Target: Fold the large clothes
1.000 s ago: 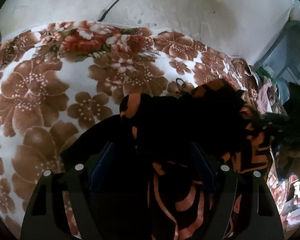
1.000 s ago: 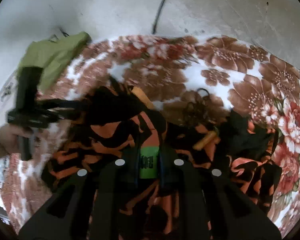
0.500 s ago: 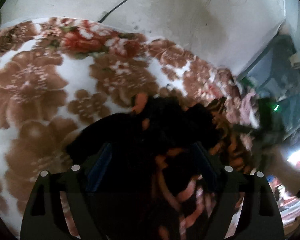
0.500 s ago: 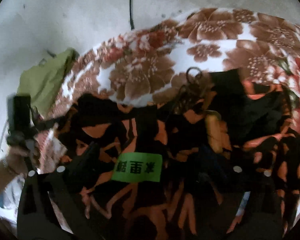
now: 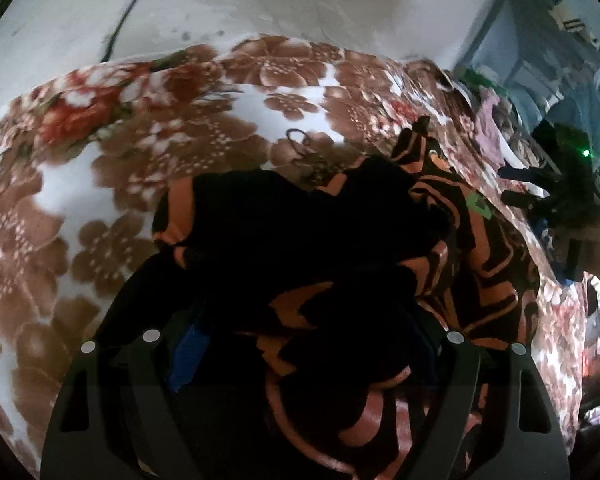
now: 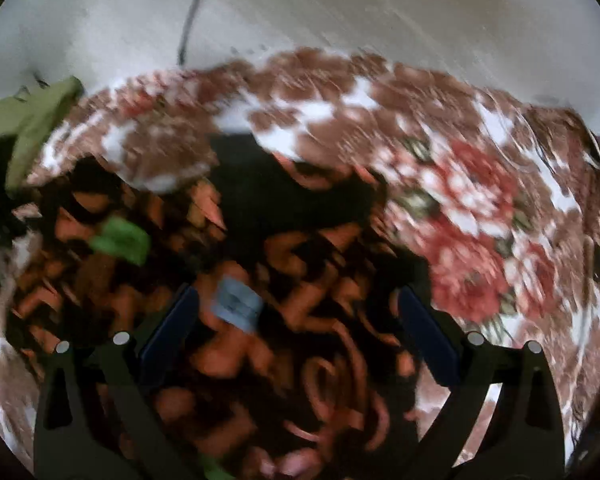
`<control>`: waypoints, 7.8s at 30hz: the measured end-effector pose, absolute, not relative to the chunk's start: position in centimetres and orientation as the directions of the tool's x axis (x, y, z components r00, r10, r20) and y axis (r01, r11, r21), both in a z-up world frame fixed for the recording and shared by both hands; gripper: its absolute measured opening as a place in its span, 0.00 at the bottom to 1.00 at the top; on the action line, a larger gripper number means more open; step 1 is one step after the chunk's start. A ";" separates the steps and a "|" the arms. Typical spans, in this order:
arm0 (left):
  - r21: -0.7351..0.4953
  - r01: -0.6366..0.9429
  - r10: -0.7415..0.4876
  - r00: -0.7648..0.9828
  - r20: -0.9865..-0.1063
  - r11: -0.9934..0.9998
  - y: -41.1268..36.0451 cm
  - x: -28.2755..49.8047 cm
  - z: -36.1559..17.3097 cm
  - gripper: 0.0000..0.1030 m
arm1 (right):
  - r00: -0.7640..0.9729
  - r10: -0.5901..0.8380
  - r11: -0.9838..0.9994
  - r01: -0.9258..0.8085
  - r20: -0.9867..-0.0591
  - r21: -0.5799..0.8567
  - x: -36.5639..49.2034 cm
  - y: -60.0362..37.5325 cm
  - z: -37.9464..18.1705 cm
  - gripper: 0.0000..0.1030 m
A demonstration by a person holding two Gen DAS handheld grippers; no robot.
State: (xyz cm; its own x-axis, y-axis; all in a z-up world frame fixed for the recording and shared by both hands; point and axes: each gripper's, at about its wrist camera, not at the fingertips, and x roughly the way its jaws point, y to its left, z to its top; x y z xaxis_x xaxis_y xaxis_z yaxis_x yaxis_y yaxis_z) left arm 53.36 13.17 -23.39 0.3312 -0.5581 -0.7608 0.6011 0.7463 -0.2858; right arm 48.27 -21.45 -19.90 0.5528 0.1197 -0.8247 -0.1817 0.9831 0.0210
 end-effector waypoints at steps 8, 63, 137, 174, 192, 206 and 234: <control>-0.270 0.527 -0.491 0.340 -0.802 0.806 13.0 53.3 -23.7 0.29 | 0.508 0.073 0.994 -0.109 -0.859 0.020 47.8 -24.7 -23.0 0.95; 0.127 0.416 -0.111 0.503 -0.857 0.900 1.4 48.5 -25.0 0.95 | 0.514 0.056 0.978 -0.200 -0.856 -0.056 54.4 -17.8 -25.5 0.95; -0.092 0.322 -0.247 0.484 -0.840 0.942 10.6 40.9 -19.5 0.12 | 0.559 0.067 0.966 -0.242 -0.827 -0.085 42.1 -10.3 -25.9 0.95; -0.206 0.559 -0.445 0.333 -0.831 0.803 -25.8 40.7 -21.2 0.00 | 0.587 -0.086 0.986 0.166 -0.805 0.016 38.5 -37.1 -23.8 0.95; -0.138 0.272 -0.257 0.472 -0.843 0.952 -3.0 36.4 -17.8 0.01 | 0.607 0.064 0.998 -0.037 -0.792 0.053 37.7 -26.8 -22.1 0.95; -0.096 -0.023 -0.072 0.499 -0.863 0.995 12.8 36.0 -20.5 0.95 | 0.611 0.105 0.987 -0.160 -0.785 0.007 38.4 -18.6 -20.9 0.95; -0.459 0.081 -0.455 0.364 -0.813 0.885 18.0 41.5 -28.2 0.76 | 0.584 0.057 0.973 -0.214 -0.810 -0.085 40.3 -18.1 -24.0 0.95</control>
State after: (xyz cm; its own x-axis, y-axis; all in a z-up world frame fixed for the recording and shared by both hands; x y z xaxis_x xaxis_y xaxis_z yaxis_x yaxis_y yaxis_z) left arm 41.46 18.02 -28.15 0.3643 -0.4551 -0.8125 0.0810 0.8847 -0.4591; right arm 40.26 -18.09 -24.01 0.5838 0.0571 -0.8099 -0.2137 0.9732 -0.0855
